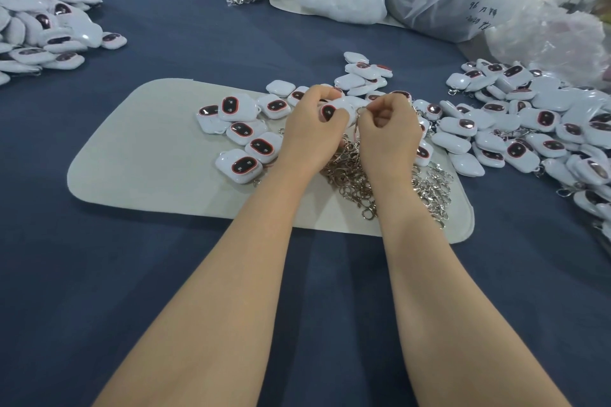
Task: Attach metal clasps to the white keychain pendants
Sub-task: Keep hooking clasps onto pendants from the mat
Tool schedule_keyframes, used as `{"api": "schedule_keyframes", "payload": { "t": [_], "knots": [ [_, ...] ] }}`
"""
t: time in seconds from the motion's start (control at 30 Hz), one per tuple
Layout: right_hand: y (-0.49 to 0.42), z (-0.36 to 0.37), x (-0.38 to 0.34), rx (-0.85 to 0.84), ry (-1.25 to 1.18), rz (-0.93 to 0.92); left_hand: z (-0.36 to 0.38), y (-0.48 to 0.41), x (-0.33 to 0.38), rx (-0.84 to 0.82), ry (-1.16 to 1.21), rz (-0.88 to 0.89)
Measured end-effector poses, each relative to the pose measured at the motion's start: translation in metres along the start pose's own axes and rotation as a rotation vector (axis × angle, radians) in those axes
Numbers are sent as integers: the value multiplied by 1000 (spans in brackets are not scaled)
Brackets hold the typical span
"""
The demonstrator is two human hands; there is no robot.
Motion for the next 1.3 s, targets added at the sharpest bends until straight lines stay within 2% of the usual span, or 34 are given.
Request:
{"api": "schedule_keyframes", "payload": {
  "t": [0.43,1.13,1.3],
  "knots": [
    [0,2,1,-67,22,-15,1,-1,0,37,-45,-46],
    [4,5,-1,-103,142,-142,0,-4,-5,66,-126,32],
    [5,5,-2,-128,188,-168,-2,-3,-5,69,-216,92]
  ]
}}
Point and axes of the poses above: each hand's wrist, its own y-axis away from the middle knuckle, its own z-axis out of the palm, x = y × z, the point moved 1 cm from there along -y, towards the middle knuckle, and after that the axes turned 10 degrees about y, right-handed, at the moved point
